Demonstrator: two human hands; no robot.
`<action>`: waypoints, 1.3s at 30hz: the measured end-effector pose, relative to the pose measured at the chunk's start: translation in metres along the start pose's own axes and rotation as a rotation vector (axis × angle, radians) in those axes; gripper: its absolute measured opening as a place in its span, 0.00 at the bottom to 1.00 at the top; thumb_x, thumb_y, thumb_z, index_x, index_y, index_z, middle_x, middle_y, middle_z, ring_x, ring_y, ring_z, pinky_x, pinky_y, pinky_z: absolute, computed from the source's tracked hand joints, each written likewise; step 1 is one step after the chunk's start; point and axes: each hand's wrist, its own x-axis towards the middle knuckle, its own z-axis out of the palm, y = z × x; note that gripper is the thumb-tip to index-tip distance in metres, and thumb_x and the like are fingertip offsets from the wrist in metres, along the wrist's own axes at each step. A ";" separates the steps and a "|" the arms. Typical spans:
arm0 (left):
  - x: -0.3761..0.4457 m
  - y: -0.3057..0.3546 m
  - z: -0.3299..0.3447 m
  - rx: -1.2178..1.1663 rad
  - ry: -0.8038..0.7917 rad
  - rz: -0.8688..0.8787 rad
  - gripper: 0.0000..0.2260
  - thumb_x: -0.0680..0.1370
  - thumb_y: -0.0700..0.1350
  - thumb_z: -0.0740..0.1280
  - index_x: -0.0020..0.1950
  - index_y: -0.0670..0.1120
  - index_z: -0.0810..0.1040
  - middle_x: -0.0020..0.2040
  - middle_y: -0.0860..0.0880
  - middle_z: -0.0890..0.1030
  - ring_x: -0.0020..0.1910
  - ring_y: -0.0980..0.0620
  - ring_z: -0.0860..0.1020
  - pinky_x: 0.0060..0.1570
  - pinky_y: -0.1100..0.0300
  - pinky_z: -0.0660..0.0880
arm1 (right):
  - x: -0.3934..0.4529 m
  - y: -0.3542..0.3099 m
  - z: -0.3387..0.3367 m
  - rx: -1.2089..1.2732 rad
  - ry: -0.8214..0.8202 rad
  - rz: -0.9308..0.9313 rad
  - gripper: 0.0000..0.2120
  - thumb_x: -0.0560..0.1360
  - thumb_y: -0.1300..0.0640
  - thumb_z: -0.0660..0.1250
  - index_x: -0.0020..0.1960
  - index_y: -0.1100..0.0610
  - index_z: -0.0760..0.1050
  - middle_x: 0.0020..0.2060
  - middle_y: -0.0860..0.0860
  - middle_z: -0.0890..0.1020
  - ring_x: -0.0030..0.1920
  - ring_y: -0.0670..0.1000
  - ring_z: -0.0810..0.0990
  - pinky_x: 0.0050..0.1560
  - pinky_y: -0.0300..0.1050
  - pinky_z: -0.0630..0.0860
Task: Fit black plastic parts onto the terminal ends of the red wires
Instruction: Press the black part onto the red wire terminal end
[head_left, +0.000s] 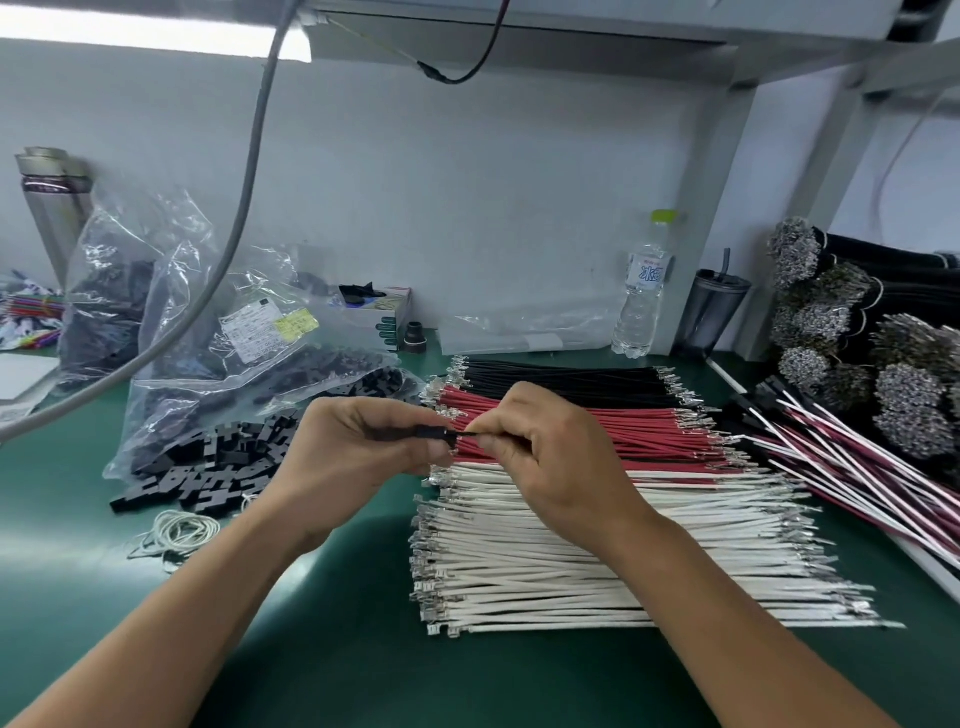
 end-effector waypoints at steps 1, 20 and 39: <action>0.001 0.000 0.002 -0.029 0.012 -0.002 0.11 0.65 0.38 0.78 0.47 0.43 0.88 0.43 0.40 0.88 0.42 0.43 0.87 0.42 0.60 0.83 | 0.001 0.002 -0.001 0.000 0.031 0.011 0.05 0.78 0.55 0.70 0.52 0.53 0.84 0.42 0.44 0.78 0.43 0.45 0.78 0.44 0.50 0.77; 0.016 -0.014 -0.003 -0.311 0.293 -0.138 0.08 0.71 0.38 0.76 0.50 0.41 0.87 0.45 0.38 0.87 0.39 0.44 0.87 0.36 0.61 0.83 | 0.011 0.017 0.014 -0.396 0.126 -0.092 0.06 0.76 0.59 0.72 0.51 0.52 0.85 0.43 0.45 0.81 0.45 0.48 0.76 0.38 0.43 0.76; 0.018 -0.019 -0.009 -0.383 0.281 -0.197 0.11 0.66 0.44 0.78 0.46 0.44 0.88 0.48 0.38 0.87 0.42 0.43 0.87 0.38 0.58 0.83 | 0.046 0.048 0.022 -0.200 -0.211 0.389 0.08 0.76 0.52 0.73 0.54 0.43 0.82 0.47 0.39 0.83 0.49 0.43 0.80 0.47 0.43 0.75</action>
